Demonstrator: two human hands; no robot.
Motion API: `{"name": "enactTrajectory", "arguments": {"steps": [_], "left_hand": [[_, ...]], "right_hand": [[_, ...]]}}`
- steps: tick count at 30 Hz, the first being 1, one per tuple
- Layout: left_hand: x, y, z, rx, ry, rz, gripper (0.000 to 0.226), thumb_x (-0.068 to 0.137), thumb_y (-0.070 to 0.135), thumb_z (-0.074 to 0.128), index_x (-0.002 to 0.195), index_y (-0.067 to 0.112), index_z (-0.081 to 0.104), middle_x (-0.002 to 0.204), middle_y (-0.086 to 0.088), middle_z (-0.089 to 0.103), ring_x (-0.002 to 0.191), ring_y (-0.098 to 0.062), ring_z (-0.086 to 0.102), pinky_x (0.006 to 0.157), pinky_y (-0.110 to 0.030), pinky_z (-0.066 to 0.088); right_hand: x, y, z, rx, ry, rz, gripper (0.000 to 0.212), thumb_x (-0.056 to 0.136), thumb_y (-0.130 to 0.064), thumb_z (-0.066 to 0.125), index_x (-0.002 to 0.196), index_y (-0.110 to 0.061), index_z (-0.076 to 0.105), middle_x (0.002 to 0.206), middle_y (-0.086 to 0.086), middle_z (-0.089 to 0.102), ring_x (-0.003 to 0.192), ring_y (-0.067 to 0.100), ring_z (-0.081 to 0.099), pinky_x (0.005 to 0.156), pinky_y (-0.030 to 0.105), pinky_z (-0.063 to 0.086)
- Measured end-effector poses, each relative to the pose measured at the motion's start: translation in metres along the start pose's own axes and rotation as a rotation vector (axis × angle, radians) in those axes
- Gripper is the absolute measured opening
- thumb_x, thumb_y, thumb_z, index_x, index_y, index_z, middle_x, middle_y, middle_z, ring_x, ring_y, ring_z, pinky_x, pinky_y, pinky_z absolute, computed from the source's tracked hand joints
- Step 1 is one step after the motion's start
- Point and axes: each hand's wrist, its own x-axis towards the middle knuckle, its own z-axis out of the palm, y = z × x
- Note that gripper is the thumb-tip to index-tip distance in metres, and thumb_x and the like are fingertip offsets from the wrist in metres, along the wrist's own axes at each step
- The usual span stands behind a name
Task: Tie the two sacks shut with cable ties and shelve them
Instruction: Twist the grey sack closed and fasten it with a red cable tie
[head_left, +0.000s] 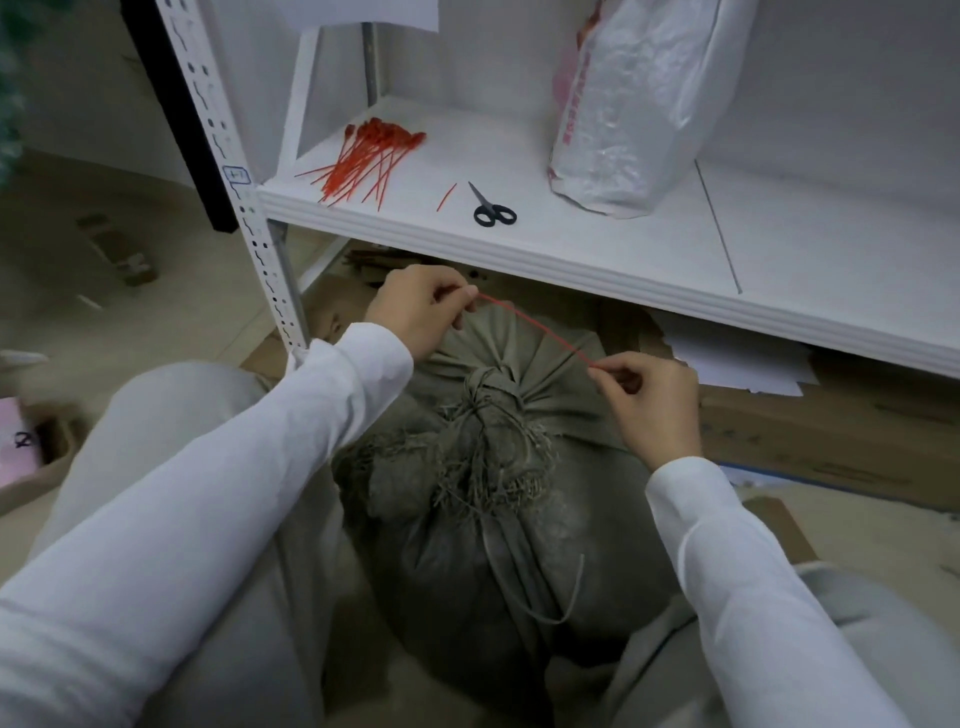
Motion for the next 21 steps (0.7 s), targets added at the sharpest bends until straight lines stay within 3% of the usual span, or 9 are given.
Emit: {"name": "enactTrajectory", "arguments": {"steps": [4,7,8,11,16,21], "left_hand": [[0.001,0.001,0.01,0.062,0.001,-0.048,0.024,0.093,0.031,0.054,0.073,0.025,0.065,0.064,0.006,0.066,0.056,-0.013,0.057,0.069,-0.04,0.056],[0.001,0.0,0.02,0.06,0.052,-0.128,0.014,0.091,0.032,0.058,0.087,0.021,0.066,0.076,0.006,0.067,0.076,-0.018,0.062,0.076,-0.036,0.053],[0.002,0.0,0.024,0.019,0.075,-0.165,0.019,0.089,0.034,0.061,0.1,0.019,0.063,0.084,0.005,0.066,0.085,-0.018,0.061,0.078,-0.033,0.05],[0.001,0.002,0.04,-0.181,0.034,-0.425,0.071,0.08,0.042,0.072,0.13,0.005,0.039,0.108,-0.006,0.057,0.102,-0.02,0.054,0.086,-0.029,0.042],[-0.013,-0.021,0.078,-0.189,-0.246,-0.553,0.094,0.044,0.072,0.079,0.114,0.012,0.061,0.115,0.0,0.065,0.104,-0.017,0.061,0.098,-0.033,0.047],[-0.039,-0.028,0.111,-0.142,-0.424,-0.667,0.098,0.052,0.059,0.083,0.129,0.005,0.054,0.127,-0.008,0.061,0.114,-0.025,0.058,0.1,-0.031,0.045]], "right_hand": [[-0.003,0.014,0.0,0.056,-0.056,0.089,0.008,0.084,-0.027,0.073,0.084,-0.021,0.077,0.072,-0.005,0.07,0.071,0.013,0.064,0.073,0.039,0.056],[-0.003,0.013,0.005,0.039,-0.066,0.101,0.009,0.085,-0.027,0.072,0.085,-0.021,0.078,0.069,-0.008,0.065,0.071,0.013,0.062,0.072,0.038,0.055],[-0.002,0.012,0.007,0.026,-0.061,0.109,0.009,0.085,-0.028,0.072,0.085,-0.021,0.078,0.069,-0.009,0.064,0.071,0.013,0.062,0.071,0.036,0.055],[0.001,0.009,0.012,-0.008,-0.024,0.161,0.01,0.086,-0.029,0.071,0.083,-0.021,0.077,0.069,-0.009,0.064,0.075,0.016,0.063,0.073,0.033,0.053],[0.002,0.007,0.013,0.007,0.018,0.228,0.011,0.087,-0.026,0.07,0.085,-0.018,0.078,0.07,-0.008,0.063,0.073,0.012,0.06,0.069,0.025,0.046],[-0.003,0.006,0.016,-0.022,-0.012,0.205,0.011,0.087,-0.026,0.07,0.088,-0.019,0.079,0.077,-0.003,0.071,0.074,0.013,0.063,0.069,0.024,0.046]]}}
